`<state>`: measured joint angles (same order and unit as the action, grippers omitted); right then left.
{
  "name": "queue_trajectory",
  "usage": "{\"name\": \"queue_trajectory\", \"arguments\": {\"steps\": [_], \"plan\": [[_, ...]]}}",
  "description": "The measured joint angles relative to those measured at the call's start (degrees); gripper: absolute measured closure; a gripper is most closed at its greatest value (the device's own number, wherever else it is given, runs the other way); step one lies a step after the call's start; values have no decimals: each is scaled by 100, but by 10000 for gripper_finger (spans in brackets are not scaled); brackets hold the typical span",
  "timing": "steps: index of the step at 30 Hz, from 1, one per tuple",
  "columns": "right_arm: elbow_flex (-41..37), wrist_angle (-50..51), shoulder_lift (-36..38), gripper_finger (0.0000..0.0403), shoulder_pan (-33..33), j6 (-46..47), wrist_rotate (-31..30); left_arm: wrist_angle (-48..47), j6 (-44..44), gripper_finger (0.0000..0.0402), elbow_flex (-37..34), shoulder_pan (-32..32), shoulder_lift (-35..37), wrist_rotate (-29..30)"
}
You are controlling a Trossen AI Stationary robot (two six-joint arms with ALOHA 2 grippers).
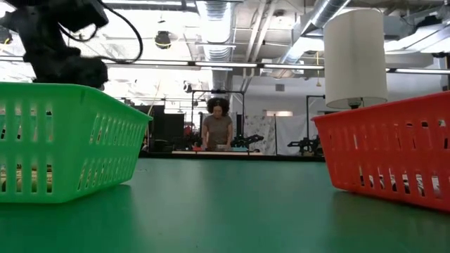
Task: Sort crayons
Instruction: Put the black crayon into the red bin
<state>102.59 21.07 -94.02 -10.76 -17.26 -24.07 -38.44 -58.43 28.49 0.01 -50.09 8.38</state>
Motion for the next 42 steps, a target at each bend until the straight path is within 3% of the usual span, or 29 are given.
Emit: {"name": "queue_trajectory", "arguments": {"steps": [12, 21, 36, 42], "plan": [[-2, 436, -2, 346, -12, 242, -7, 1029, 205, 402, 2, 35, -1618, -391], [-2, 528, -2, 346, -12, 238, -7, 2123, 291, 401, 2, 35, -2345, -901], [-2, 723, -4, 346, -12, 269, -5, 3893, 396, 401, 5, 36, -2570, -1158], [-17, 2020, -6, 346, -9, 91, 178, 3558, 591, 401, 202, 62, -2450, -1094]]}}
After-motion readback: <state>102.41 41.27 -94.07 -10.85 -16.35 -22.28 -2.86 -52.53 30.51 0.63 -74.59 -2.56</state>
